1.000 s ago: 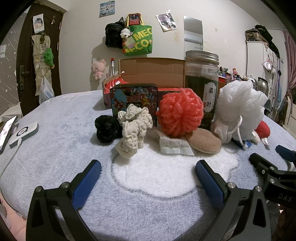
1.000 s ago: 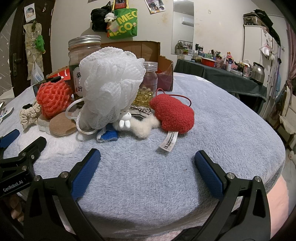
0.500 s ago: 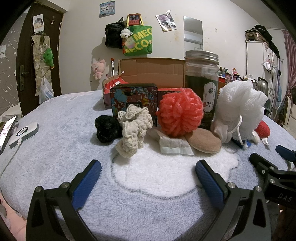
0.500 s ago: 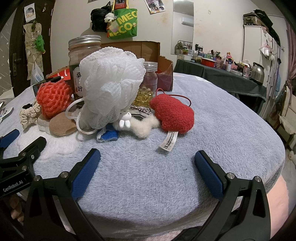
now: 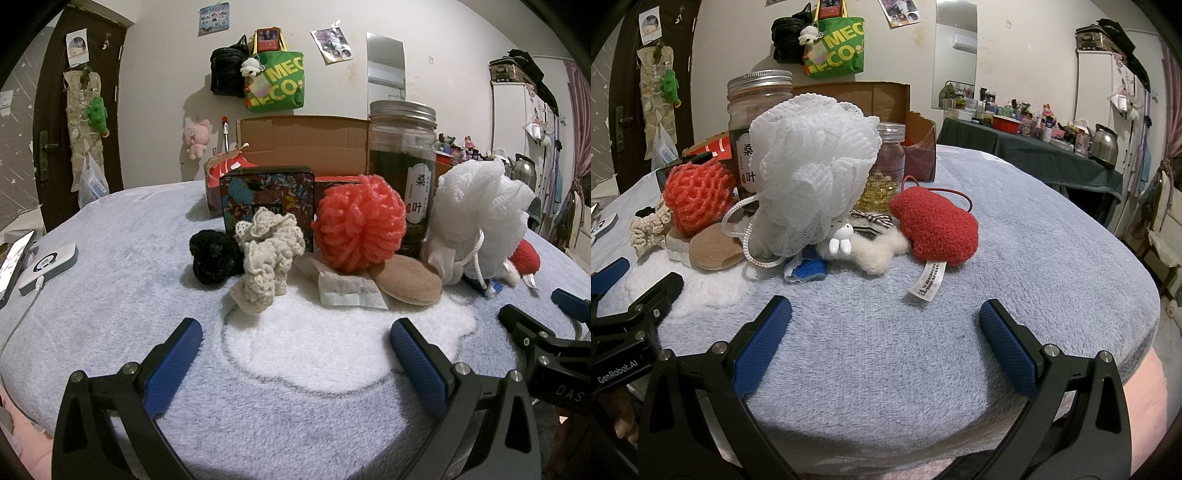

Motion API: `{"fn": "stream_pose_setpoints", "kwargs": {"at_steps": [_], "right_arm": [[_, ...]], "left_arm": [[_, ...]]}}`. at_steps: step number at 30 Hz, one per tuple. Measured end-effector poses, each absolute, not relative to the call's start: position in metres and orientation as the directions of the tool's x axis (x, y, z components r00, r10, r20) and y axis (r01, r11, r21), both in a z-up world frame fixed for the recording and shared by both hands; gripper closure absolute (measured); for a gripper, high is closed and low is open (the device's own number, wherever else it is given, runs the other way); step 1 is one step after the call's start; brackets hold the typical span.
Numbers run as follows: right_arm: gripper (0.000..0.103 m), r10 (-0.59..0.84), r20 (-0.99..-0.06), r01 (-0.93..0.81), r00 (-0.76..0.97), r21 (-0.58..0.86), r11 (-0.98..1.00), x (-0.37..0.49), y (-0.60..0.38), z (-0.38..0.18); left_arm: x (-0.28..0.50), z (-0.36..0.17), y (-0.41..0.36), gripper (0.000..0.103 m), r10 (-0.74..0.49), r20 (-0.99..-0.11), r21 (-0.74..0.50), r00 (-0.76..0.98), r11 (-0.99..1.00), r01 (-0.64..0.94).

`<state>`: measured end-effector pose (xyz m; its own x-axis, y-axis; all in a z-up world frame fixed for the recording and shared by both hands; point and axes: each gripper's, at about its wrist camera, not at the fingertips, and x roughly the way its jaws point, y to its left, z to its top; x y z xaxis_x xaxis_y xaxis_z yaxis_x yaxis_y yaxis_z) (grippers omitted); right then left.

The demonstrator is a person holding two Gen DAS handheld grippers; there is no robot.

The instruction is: Organize soft objects

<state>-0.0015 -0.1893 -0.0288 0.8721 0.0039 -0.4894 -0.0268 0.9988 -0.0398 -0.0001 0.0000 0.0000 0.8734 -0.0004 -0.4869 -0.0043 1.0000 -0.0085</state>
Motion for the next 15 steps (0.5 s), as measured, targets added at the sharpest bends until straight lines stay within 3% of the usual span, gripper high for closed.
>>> {"fn": "stream_pose_setpoints", "kwargs": {"at_steps": [15], "right_arm": [[0.0, 0.035, -0.509, -0.058, 0.86, -0.029, 0.998, -0.002, -0.19, -0.021]], "left_arm": [[0.004, 0.014, 0.003, 0.0, -0.055, -0.51, -0.016, 0.858, 0.998, 0.054]]}}
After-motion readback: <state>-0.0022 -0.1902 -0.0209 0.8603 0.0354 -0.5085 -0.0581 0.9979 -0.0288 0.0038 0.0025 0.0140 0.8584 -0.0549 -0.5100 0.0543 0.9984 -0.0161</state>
